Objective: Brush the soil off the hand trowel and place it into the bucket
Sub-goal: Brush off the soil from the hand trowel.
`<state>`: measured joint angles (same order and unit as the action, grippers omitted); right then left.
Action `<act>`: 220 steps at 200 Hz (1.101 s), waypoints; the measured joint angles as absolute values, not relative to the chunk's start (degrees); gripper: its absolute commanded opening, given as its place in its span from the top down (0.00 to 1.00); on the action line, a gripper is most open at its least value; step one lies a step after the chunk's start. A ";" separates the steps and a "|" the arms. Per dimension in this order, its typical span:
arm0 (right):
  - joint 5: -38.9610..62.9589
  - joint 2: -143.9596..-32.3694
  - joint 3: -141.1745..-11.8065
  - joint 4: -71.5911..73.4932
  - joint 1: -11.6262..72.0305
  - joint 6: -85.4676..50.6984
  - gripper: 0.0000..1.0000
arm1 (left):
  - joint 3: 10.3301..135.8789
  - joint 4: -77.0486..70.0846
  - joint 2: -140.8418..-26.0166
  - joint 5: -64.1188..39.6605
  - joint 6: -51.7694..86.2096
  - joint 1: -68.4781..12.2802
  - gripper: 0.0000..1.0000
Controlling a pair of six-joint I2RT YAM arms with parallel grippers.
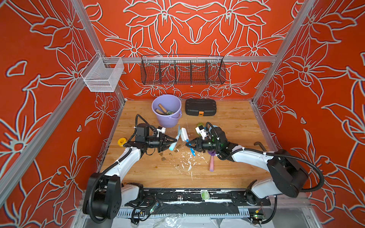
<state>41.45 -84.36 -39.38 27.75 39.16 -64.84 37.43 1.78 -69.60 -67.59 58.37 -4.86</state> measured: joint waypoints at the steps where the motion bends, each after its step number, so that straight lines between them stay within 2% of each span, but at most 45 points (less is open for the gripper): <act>1: 41.45 -84.38 -39.38 27.73 39.16 -64.84 1.00 | 37.43 1.76 -69.60 -67.59 58.37 -4.86 1.00; 142: 37.01 -80.44 -42.11 13.80 38.98 -59.96 1.00 | 37.45 2.55 -70.59 -67.61 56.14 -4.45 1.00; 220: 34.17 -81.45 -49.47 4.56 39.09 -54.19 1.00 | 40.66 15.68 -69.93 -64.12 46.57 -4.45 1.00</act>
